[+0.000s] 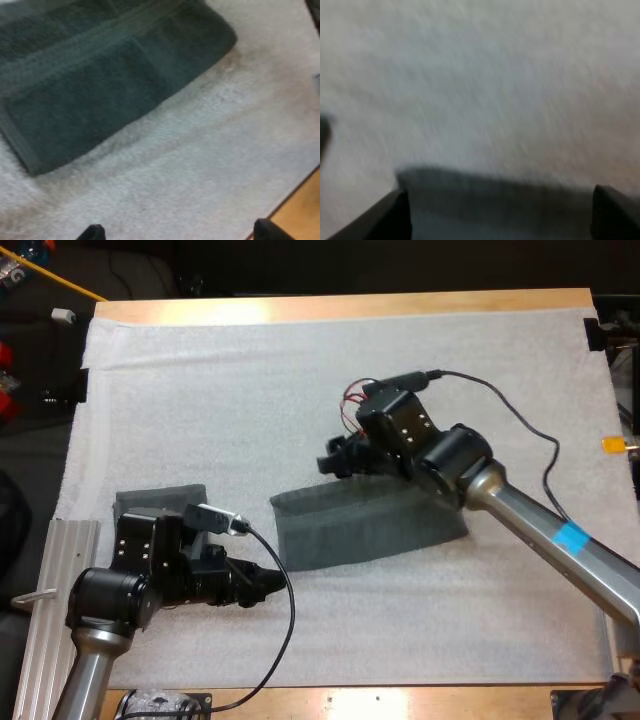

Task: Pick towel from pile, fold and stack

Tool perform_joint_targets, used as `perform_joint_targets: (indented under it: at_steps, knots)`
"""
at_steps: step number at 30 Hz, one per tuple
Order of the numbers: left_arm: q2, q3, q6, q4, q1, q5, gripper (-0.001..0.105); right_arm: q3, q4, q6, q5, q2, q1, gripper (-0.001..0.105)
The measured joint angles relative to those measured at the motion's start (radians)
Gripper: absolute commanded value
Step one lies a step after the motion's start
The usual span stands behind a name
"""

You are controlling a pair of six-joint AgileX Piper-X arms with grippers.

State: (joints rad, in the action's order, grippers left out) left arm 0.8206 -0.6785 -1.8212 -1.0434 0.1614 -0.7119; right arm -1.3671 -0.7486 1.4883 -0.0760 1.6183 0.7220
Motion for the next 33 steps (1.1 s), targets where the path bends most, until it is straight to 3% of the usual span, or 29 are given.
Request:
perform_joint_targets:
  at_steps: [8, 14, 18, 25, 33]
  knots:
    - [0.000, 0.000, -0.126, 0.080, 0.000, -0.018, 0.058, 0.000, -0.178, 0.045, 0.021, -0.031, -0.141, 0.071]
    - [0.000, 0.000, -0.230, 0.181, 0.000, -0.019, 0.058, 0.007, -0.223, 0.102, 0.168, -0.034, -0.290, 0.071]
    - [0.000, 0.000, -0.255, 0.219, 0.000, -0.019, 0.058, 0.050, -0.214, 0.129, 0.272, -0.037, -0.388, 0.071]
    - [0.000, 0.000, -0.262, 0.233, 0.000, -0.010, 0.058, 0.229, -0.102, 0.134, 0.487, -0.039, -0.539, 0.071]
    - [0.000, 0.000, -0.264, 0.237, 0.000, -0.006, 0.058, 0.422, 0.141, 0.037, 0.590, -0.035, -0.561, 0.071]
